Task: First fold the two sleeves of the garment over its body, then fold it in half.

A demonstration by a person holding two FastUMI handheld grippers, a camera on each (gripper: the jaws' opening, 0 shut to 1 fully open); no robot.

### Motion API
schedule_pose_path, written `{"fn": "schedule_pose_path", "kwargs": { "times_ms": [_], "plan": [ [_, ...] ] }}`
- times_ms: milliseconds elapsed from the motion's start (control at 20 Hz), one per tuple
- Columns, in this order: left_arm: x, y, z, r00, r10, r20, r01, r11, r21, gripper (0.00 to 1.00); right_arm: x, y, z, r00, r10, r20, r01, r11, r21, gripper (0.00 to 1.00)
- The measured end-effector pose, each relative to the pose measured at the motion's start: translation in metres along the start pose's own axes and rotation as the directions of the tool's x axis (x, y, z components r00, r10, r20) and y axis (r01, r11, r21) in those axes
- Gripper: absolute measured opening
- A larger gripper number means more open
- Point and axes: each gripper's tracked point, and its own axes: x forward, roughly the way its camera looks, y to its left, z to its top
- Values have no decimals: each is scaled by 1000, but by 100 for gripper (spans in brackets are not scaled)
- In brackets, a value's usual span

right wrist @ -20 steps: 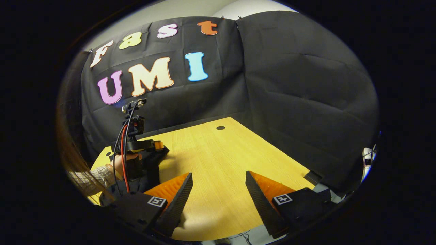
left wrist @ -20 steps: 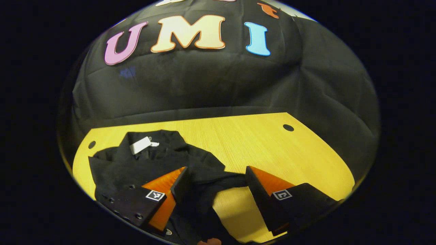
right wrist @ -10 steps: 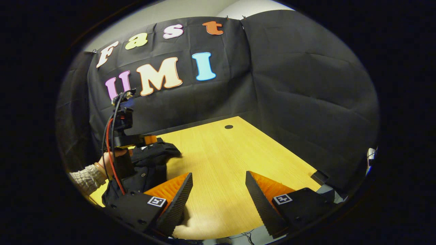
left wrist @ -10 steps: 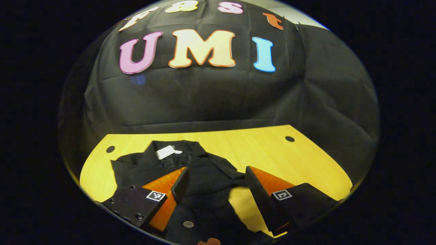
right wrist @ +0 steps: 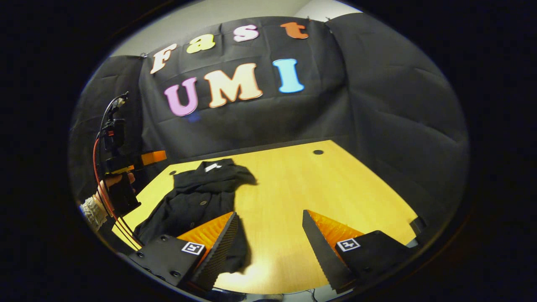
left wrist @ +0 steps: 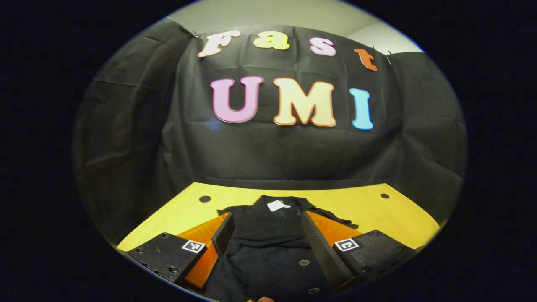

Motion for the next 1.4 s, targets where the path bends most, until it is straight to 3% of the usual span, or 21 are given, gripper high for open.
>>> {"fn": "schedule_pose_path", "kwargs": {
  "times_ms": [100,150,450,750,950,1350,1400],
  "plan": [
    [-27,28,-19,998,55,-14,-55,998,-1,95,8,16,-14,998,56,-23,-57,997,-44,94],
    [-39,39,-30,996,82,-29,-82,997,-9,98,14,26,-23,996,84,-38,-86,994,-60,98],
    [-102,89,-109,970,182,-159,-190,981,-38,98,35,63,-76,977,164,-134,-179,978,-109,98],
    [-149,98,-170,953,168,-251,-182,983,-32,99,43,76,-119,962,178,-209,-211,966,-151,98],
    [-167,99,-210,927,146,-347,-155,988,0,96,51,75,-136,957,162,-241,-205,965,-166,98],
    [-169,104,-234,917,126,-379,-122,992,35,97,59,79,-155,958,128,-256,-177,968,-178,98],
    [-169,104,-237,917,120,-379,-115,993,34,96,60,78,-155,960,121,-251,-169,969,-180,94]
  ]
}}
